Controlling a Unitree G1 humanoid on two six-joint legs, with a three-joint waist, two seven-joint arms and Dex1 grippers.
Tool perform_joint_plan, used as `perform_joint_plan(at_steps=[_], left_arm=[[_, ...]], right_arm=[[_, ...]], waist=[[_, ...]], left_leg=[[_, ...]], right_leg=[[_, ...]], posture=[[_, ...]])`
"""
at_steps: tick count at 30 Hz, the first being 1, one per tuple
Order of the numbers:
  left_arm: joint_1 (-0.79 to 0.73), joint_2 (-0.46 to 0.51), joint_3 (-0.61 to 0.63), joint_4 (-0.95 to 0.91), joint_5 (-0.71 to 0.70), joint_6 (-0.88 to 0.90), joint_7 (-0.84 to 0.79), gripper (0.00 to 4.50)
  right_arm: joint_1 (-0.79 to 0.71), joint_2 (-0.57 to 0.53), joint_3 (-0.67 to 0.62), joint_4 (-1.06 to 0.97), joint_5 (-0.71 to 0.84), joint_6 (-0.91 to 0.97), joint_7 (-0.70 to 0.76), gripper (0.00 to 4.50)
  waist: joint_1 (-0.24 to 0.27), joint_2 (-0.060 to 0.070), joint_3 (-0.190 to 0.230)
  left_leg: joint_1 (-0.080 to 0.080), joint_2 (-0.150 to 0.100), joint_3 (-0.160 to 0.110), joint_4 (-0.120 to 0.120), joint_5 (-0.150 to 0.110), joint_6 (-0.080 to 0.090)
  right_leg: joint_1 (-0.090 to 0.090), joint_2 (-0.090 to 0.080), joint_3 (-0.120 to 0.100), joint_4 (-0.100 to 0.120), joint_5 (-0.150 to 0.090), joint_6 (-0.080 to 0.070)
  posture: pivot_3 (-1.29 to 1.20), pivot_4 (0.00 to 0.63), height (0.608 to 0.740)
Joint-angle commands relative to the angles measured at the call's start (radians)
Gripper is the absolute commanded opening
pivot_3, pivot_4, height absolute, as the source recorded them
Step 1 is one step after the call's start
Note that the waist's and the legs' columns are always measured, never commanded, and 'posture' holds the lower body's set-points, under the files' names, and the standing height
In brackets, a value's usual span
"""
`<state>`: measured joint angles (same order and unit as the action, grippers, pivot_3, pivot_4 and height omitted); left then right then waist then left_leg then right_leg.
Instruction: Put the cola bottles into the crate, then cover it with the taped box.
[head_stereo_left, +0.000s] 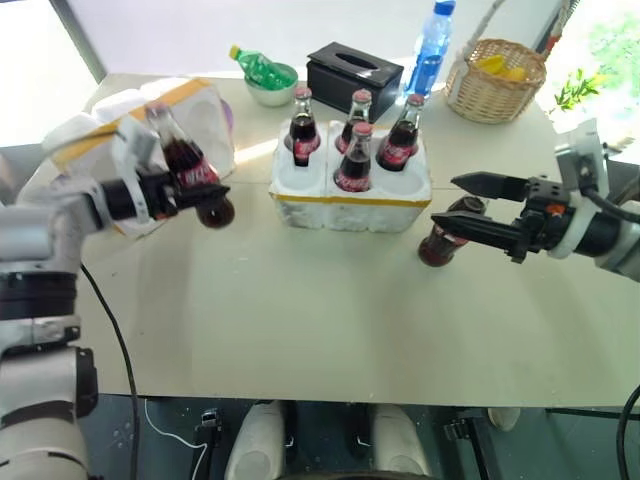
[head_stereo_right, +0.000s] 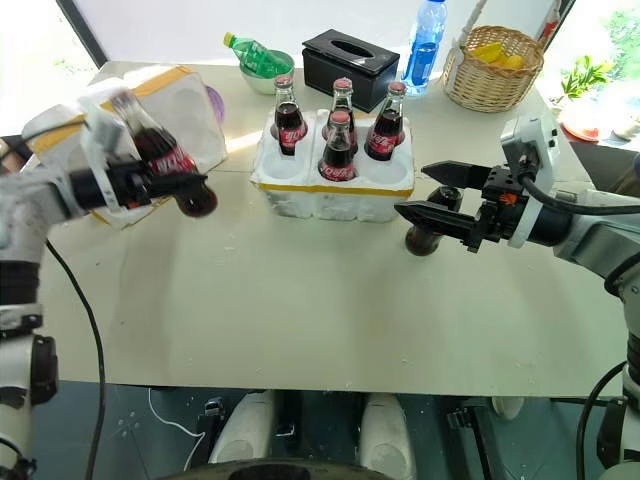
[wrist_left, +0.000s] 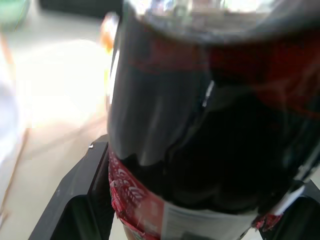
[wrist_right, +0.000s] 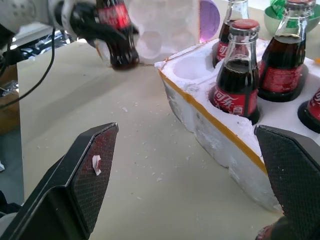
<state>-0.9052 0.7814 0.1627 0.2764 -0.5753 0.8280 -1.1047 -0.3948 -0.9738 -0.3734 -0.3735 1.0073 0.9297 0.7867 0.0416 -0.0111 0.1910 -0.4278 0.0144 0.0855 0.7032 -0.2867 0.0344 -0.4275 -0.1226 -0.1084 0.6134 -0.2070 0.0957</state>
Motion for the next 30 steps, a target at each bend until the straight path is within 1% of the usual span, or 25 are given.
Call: perform_joint_plan(at_steps=[1, 6, 10, 14, 18, 19, 20, 21, 22, 24, 26, 30], left_arm=[[-0.163, -0.055, 0.016, 0.072, -0.017, -0.043, 0.008, 2.83], [-0.318, -0.216, -0.071, 0.336, 0.135, -0.274, 0.061, 2.83], [-0.382, -0.311, -0.117, 0.508, 0.214, -0.397, 0.061, 2.83], [-0.38, -0.352, -0.209, 0.625, 0.348, -0.543, 0.071, 2.83], [-0.359, -0.386, -0.251, 0.675, 0.42, -0.612, 0.078, 2.83], [-0.354, -0.392, -0.254, 0.682, 0.427, -0.616, 0.075, 3.34], [-0.349, -0.397, -0.254, 0.684, 0.431, -0.62, 0.07, 3.88], [-0.343, -0.399, -0.254, 0.684, 0.435, -0.624, 0.066, 4.23], [-0.336, -0.397, -0.252, 0.675, 0.436, -0.623, 0.06, 4.43], [-0.327, -0.385, -0.242, 0.653, 0.43, -0.62, 0.042, 4.43], [-0.323, -0.355, -0.208, 0.611, 0.395, -0.597, 0.01, 4.43], [-0.303, -0.229, -0.121, 0.472, 0.286, -0.452, -0.123, 4.43]], right_arm=[[0.004, -0.005, -0.057, -0.035, 0.022, -0.007, -0.015, 4.5], [0.031, 0.002, -0.082, -0.063, 0.039, -0.002, -0.039, 4.5], [0.053, 0.003, -0.098, -0.077, 0.051, -0.003, -0.059, 4.5], [0.07, 0.003, -0.109, -0.088, 0.064, -0.003, -0.078, 4.5], [0.082, 0.006, -0.113, -0.097, 0.069, -0.007, -0.095, 4.5], [0.084, 0.008, -0.112, -0.098, 0.066, -0.011, -0.101, 4.5], [0.085, 0.009, -0.111, -0.097, 0.061, -0.014, -0.11, 4.5], [0.086, 0.009, -0.11, -0.097, 0.056, -0.016, -0.118, 4.5], [0.088, 0.007, -0.112, -0.096, 0.056, -0.016, -0.12, 4.5], [0.099, -0.003, -0.127, -0.1, 0.07, -0.008, -0.114, 4.5], [0.121, -0.02, -0.165, -0.113, 0.098, 0.004, -0.095, 4.5], [0.202, -0.056, -0.298, -0.126, 0.171, 0.061, -0.077, 4.5]], waist=[[0.002, 0.0, 0.0], [-0.002, 0.0, 0.0], [-0.01, -0.001, 0.001], [-0.014, -0.001, 0.001], [-0.013, -0.001, 0.001], [-0.013, -0.001, 0.001], [-0.012, -0.001, 0.001], [-0.011, -0.001, 0.001], [-0.01, -0.001, 0.001], [-0.007, -0.001, 0.001], [-0.005, -0.001, 0.001], [-0.008, -0.001, 0.001]], left_leg=[[0.0, 0.0, 0.0, 0.0, 0.0, 0.0], [0.001, -0.003, 0.0, 0.0, 0.0, 0.0], [0.001, -0.002, 0.002, 0.0, 0.0, 0.001], [0.0, -0.002, 0.003, -0.003, 0.0, 0.001], [0.0, -0.001, 0.002, -0.002, 0.0, 0.001], [0.0, 0.0, 0.002, -0.002, 0.0, 0.001], [0.0, 0.001, 0.002, -0.002, -0.001, 0.002], [0.0, 0.001, 0.001, -0.002, -0.002, 0.004], [0.001, 0.001, 0.001, -0.002, -0.003, 0.006], [0.001, 0.001, 0.001, -0.002, -0.003, 0.006], [0.001, 0.001, 0.001, -0.002, -0.003, 0.005], [0.0, 0.002, 0.001, -0.002, -0.001, 0.002]], right_leg=[[0.001, 0.0, 0.0, 0.0, 0.0, 0.0], [0.001, 0.0, 0.0, 0.001, 0.0, 0.0], [0.0, 0.003, 0.0, 0.001, 0.0, 0.0], [-0.001, 0.003, 0.0, 0.0, 0.0, 0.0], [-0.001, 0.003, 0.0, 0.0, 0.0, 0.0], [-0.001, 0.002, 0.001, 0.0, 0.0, 0.0], [-0.001, 0.002, 0.001, 0.0, 0.0, 0.0], [-0.001, 0.002, 0.001, 0.0, 0.0, 0.0], [-0.001, 0.002, 0.001, 0.0, 0.0, 0.0], [-0.001, 0.002, 0.001, 0.0, 0.0, 0.0], [-0.001, 0.002, 0.001, 0.0, 0.0, 0.0], [-0.002, 0.002, 0.001, 0.001, 0.0, 0.0]], posture=[[0.0, 0.15, 0.74], [0.0, 0.15, 0.74], [0.0, 0.15, 0.74], [0.0, 0.15, 0.74], [0.0, 0.15, 0.74], [0.0, 0.15, 0.74], [0.0, 0.15, 0.74], [0.0, 0.15, 0.74], [0.0, 0.15, 0.74], [0.0, 0.15, 0.74], [0.0, 0.15, 0.74], [0.0, 0.15, 0.74]])
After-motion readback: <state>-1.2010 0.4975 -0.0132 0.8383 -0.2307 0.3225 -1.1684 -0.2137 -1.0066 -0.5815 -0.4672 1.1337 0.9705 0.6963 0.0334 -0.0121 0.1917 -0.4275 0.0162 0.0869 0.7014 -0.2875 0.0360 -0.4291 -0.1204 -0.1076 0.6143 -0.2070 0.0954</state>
